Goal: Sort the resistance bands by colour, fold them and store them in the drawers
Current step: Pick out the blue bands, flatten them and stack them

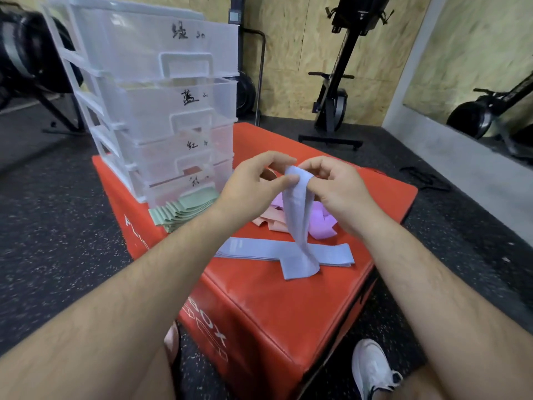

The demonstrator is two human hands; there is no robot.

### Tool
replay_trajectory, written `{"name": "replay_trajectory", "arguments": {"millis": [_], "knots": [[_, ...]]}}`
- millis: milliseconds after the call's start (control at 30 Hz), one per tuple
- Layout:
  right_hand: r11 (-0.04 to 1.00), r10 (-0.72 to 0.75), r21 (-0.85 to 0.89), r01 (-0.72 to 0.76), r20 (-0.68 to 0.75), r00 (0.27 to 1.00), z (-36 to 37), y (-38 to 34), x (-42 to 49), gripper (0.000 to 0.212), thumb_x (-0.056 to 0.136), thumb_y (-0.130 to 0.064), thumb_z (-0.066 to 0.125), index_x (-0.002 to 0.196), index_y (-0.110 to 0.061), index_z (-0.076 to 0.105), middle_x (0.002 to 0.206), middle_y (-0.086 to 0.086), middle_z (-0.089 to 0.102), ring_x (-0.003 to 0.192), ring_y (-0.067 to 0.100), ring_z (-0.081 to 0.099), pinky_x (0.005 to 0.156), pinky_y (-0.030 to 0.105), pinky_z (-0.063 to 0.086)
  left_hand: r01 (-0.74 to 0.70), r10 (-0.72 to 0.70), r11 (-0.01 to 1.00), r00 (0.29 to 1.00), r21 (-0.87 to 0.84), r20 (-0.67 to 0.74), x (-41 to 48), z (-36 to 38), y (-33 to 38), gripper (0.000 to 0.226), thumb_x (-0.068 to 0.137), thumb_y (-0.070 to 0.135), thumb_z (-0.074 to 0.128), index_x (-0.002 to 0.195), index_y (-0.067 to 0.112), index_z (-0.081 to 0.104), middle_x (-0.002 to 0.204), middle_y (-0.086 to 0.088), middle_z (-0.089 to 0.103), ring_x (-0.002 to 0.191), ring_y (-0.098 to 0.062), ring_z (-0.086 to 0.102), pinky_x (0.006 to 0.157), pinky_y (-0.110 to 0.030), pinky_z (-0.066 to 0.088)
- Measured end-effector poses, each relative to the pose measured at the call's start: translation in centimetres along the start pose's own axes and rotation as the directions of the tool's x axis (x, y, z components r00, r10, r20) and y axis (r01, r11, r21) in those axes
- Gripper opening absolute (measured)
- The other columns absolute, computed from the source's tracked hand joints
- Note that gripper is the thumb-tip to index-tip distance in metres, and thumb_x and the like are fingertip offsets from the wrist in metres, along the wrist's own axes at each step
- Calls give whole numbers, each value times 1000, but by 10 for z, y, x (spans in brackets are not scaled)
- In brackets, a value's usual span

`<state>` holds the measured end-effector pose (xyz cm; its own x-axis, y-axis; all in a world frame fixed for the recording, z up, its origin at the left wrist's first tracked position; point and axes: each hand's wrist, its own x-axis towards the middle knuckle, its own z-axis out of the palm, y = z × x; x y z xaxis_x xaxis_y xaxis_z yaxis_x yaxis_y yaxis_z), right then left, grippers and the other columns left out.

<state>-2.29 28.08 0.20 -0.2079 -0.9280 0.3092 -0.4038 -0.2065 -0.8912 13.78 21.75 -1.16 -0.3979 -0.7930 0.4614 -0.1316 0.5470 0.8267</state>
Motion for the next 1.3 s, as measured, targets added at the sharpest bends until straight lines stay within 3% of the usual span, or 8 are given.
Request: {"name": "replay_trajectory", "arguments": {"millis": [233, 433, 567, 700, 800, 933, 1100, 1300], "knots": [[973, 115, 166, -160, 253, 961, 2, 9, 0, 33, 88, -3, 68, 120, -8, 63, 110, 9, 75, 106, 28, 70, 91, 44, 55, 55, -52, 998, 994, 26, -100, -3, -13, -6, 9, 91, 22, 67, 86, 15, 64, 76, -3, 67, 63, -7, 55, 61, -27, 47], [994, 78, -91, -63, 167, 983, 19, 23, 5, 33, 86, -39, 65, 99, -9, 65, 85, 27, 63, 74, 21, 52, 68, 42, 44, 143, -142, 989, 989, 29, -33, -2, -19, -9, 14, 89, 22, 69, 97, 13, 64, 81, -1, 66, 62, -3, 56, 60, -19, 44], [996, 46, -87, -30, 190, 981, 20, 18, 2, 14, 96, -23, 65, 99, -10, 68, 77, 6, 59, 70, 13, 51, 64, 30, 40, 144, -148, 983, 989, 114, 30, -4, -21, -11, 10, 89, 28, 70, 93, 19, 70, 75, 8, 63, 59, 0, 50, 55, -13, 39], [983, 169, -126, -134, 335, 927, 7, 23, -1, 22, 87, -31, 76, 100, -14, 72, 87, -3, 68, 78, 9, 64, 75, 30, 51, 257, -257, 966, 966, -28, -9, -6, -24, -14, 12, 92, 19, 68, 92, 8, 71, 65, 4, 57, 45, -2, 47, 44, -14, 37], [952, 265, -256, -169, 412, 872, -7, 32, -4, 40, 75, -41, 83, 93, -8, 69, 84, 0, 58, 79, 13, 56, 76, 33, 42, 344, -351, 933, 935, -104, -56, -6, -38, -26, 17, 89, 24, 70, 94, 8, 72, 76, -13, 63, 59, -16, 53, 55, -27, 42], [920, 373, -306, -245, 492, 787, -39, 37, -12, 16, 82, -16, 82, 95, -14, 73, 82, -2, 75, 75, 11, 67, 73, 27, 51, 419, -433, 897, 897, -143, -91, -10, -56, -44, 15, 90, 17, 70, 96, 3, 70, 83, -11, 64, 70, -22, 55, 51, -24, 44], [832, 475, -500, -240, 419, 774, -81, 49, -20, 22, 80, -22, 84, 97, -12, 76, 82, -5, 74, 74, 13, 65, 78, 35, 50, 500, -515, 851, 854, -158, -70, -20, -64, -63, 5, 89, 14, 71, 87, 10, 69, 82, -11, 66, 66, -20, 56, 54, -24, 46], [826, 491, -410, -388, 182, 852, -104, 79, -19, 14, 84, -9, 77, 97, -15, 76, 94, 8, 75, 81, 18, 69, 76, 38, 59, 614, -612, 789, 788, 8, -76, -25, -52, -83, 25, 83, 12, 77, 67, 16, 58, 58, 1, 57, 52, -13, 55, 55, -27, 40]]}}
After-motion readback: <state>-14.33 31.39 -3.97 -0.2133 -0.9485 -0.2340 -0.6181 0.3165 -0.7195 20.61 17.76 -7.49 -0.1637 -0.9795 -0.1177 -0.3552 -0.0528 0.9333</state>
